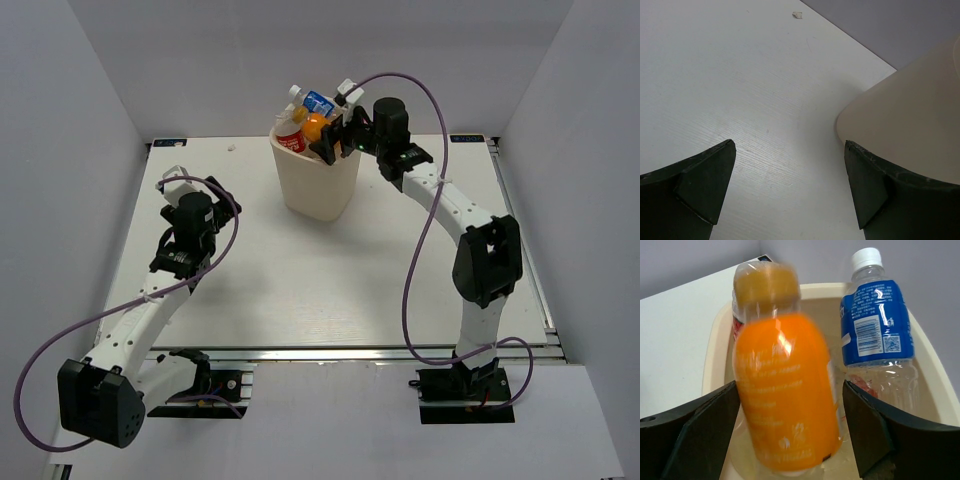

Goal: Put the plastic bottles in the bin

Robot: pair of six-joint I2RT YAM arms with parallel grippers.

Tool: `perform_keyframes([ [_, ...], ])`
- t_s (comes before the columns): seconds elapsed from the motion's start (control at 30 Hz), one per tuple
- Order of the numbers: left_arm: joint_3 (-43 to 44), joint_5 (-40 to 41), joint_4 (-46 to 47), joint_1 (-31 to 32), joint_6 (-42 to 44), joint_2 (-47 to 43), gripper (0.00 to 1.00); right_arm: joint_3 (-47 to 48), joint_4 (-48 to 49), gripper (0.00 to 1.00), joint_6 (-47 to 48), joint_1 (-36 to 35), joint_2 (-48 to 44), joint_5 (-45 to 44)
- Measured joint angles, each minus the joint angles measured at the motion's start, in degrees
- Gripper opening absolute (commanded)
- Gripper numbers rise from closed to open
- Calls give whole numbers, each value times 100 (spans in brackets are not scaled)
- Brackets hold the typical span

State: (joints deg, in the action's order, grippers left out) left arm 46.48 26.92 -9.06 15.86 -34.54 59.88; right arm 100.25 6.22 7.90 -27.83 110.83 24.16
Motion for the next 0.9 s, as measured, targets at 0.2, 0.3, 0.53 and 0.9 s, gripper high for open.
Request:
perform_keyframes([
  [0.2,0,13,-37,0,0,83,98,0,-4,89,46,0,-120,-94],
  [0.3,0,17,-44,0,0,83,98,0,-4,89,46,0,-177,-144],
  [0.53,0,15,-48,0,0,83,98,-85,20,85,44,0,-420,-179],
  [0.9,2,9,-52,0,0,83,98,-380,37,49,356,0,-553,17],
])
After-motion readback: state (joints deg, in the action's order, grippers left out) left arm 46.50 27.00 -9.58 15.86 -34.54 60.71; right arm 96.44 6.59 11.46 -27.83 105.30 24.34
